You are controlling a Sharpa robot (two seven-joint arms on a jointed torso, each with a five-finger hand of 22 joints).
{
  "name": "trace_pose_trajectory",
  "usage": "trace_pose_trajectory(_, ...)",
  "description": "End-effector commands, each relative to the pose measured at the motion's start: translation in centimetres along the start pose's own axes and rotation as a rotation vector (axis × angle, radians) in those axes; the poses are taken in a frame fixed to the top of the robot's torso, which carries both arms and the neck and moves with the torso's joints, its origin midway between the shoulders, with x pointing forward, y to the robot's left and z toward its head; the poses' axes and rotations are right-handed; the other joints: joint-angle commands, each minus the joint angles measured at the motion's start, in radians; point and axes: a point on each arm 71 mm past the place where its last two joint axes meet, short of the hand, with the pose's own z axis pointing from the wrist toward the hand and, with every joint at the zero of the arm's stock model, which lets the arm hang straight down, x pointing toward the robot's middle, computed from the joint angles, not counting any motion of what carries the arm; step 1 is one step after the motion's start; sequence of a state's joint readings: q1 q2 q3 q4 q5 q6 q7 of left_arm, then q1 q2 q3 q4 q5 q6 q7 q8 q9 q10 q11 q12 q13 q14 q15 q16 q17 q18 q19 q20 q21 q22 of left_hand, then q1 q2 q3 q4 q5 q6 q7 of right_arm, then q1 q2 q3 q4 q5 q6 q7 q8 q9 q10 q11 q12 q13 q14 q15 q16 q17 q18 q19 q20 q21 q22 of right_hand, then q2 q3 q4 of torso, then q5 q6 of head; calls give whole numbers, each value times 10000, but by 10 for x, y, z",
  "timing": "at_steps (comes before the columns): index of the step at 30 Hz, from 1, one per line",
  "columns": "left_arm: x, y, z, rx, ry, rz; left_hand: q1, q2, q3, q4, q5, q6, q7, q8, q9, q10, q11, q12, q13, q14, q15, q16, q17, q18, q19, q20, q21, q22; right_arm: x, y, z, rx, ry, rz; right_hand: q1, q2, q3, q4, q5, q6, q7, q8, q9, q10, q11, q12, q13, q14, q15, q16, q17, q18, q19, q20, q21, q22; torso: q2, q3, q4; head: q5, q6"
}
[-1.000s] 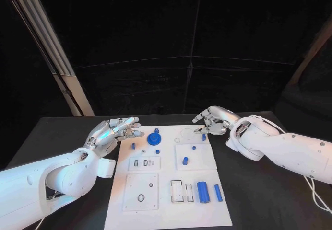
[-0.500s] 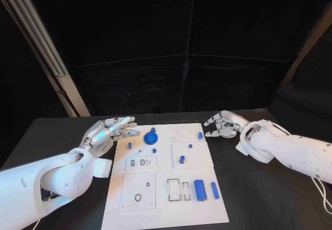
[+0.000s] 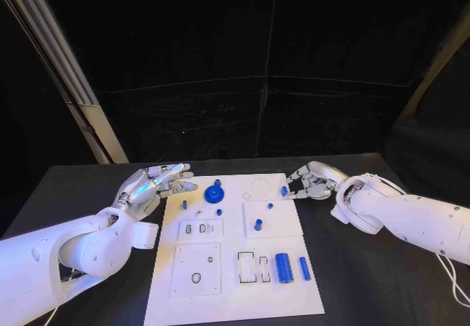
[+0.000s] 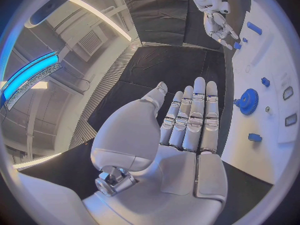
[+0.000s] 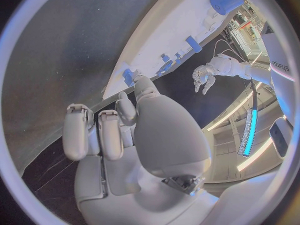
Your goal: Assemble the parts on the task board
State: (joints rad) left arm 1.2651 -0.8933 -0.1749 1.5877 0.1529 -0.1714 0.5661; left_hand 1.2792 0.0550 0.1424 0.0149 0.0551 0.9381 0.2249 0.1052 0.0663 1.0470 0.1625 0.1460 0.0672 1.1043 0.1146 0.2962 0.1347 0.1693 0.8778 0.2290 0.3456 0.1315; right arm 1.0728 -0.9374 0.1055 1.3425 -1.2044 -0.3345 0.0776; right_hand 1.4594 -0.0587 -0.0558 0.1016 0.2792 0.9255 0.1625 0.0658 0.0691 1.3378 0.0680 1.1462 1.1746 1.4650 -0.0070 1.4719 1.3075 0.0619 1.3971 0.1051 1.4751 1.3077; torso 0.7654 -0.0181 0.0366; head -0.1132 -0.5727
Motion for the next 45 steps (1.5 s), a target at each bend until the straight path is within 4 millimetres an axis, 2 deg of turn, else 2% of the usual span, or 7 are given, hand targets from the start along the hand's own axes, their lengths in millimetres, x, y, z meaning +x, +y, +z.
trace_pose_trajectory(1,1,-1,1,37,135,-94,-3,23,16,-57,25,45,42,-37,-10,54,39,-53,-12,67,-11,-59,9,143,56,-11,-57,-8,0,3,2,-186,-46,-80,-112,-11,-84,19,-46,-108,0,-33,-10,-29,38,11,29,620,51,-15,643,-62,-29,38,-42,152,1,-9,10,1,-18)
trace_pose_trajectory(21,1,0,1,1,145,-99,-3,23,16,-57,25,45,42,-37,-10,54,39,-53,-12,67,-11,-59,9,143,56,-11,-57,-8,10,6,10,-63,309,-109,144,426,27,-125,-203,451,-97,216,99,291,-54,507,465,682,-17,98,873,-110,149,-7,51,383,-6,-10,4,-10,-62)
trace_pose_trajectory(34,1,0,1,-23,154,-105,-3,23,16,-57,25,45,42,-37,-10,54,39,-53,-12,67,-11,-59,9,143,56,-11,-57,-8,13,7,13,2,424,-289,210,547,120,-204,-357,677,-131,267,111,388,-86,658,603,708,-44,156,983,-137,238,-35,104,507,-10,-10,2,-5,-109)
trace_pose_trajectory(45,1,0,1,-41,154,-106,-3,23,16,-57,25,45,42,-37,-10,54,39,-53,-12,67,-11,-59,9,143,56,-11,-57,-8,13,6,14,121,391,-476,339,791,416,-346,-748,1148,-251,362,125,617,-186,1043,961,775,-122,314,1276,-207,465,-100,246,834,-9,-2,2,-10,-127)
